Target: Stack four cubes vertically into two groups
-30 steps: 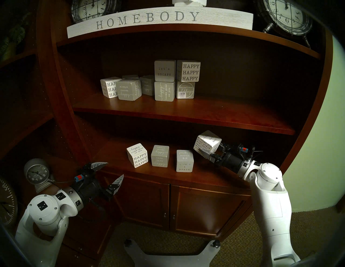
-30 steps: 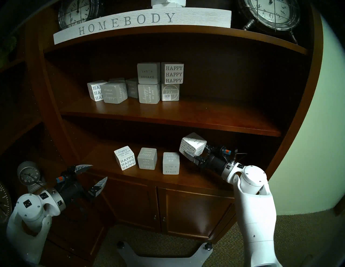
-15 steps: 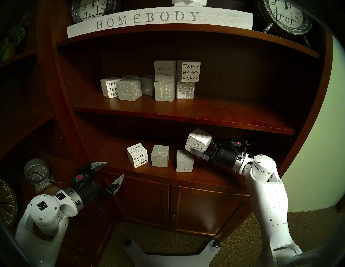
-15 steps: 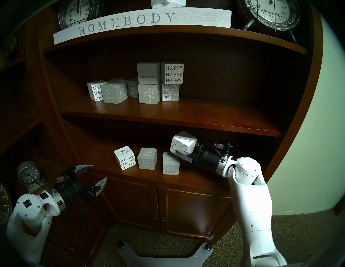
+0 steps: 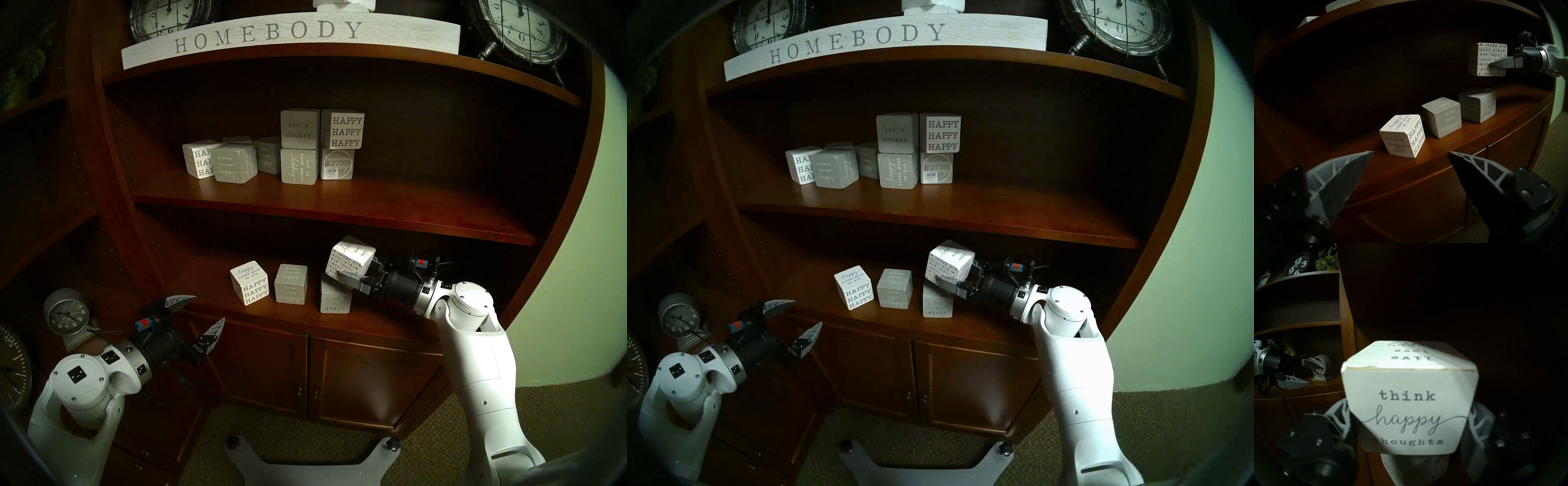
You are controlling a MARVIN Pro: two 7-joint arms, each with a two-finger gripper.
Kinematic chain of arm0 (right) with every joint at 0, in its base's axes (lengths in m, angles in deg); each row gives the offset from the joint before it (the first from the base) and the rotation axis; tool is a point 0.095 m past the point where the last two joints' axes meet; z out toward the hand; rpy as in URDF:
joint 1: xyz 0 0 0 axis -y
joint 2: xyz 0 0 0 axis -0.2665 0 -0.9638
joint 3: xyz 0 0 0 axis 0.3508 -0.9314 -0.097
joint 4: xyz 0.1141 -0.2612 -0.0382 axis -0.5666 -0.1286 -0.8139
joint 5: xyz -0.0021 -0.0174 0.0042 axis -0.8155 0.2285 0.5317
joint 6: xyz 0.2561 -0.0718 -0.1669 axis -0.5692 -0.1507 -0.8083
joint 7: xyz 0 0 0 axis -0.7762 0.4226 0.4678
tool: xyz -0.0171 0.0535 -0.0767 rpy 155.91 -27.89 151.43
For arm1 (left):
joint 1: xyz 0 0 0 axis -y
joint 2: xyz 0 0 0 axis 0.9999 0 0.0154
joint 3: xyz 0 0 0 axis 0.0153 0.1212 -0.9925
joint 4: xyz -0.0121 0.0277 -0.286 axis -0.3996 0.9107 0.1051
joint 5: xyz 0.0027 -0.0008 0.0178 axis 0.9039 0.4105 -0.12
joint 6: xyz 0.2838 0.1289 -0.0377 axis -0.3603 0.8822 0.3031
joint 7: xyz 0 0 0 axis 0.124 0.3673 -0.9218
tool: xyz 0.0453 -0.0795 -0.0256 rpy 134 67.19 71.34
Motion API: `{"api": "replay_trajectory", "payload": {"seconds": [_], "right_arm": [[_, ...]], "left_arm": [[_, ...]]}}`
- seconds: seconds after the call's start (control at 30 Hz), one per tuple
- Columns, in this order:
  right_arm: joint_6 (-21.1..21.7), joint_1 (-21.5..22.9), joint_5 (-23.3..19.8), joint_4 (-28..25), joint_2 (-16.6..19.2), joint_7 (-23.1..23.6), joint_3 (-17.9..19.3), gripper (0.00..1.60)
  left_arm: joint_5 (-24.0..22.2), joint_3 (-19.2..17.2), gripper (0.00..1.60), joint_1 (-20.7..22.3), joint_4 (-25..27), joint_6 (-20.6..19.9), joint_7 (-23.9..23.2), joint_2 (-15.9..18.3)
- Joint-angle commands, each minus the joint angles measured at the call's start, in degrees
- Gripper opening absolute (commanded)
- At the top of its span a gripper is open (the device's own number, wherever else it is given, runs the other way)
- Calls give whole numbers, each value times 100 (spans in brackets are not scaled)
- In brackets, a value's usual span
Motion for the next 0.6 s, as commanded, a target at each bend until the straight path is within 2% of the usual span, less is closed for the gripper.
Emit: {"api": "replay_trajectory", "payload": {"seconds": [0.0,0.5,0.57], "right_arm": [[136,-30,142,-264,-46,-215,-26,0],[135,-79,218,-206,-81,-184,-53,5],[135,-73,224,-197,-85,-182,-65,11]], "left_arm": [[16,-2,160,9,88,7,2,12],[15,-2,160,9,87,8,2,12],[15,-2,160,9,87,8,2,12]]}}
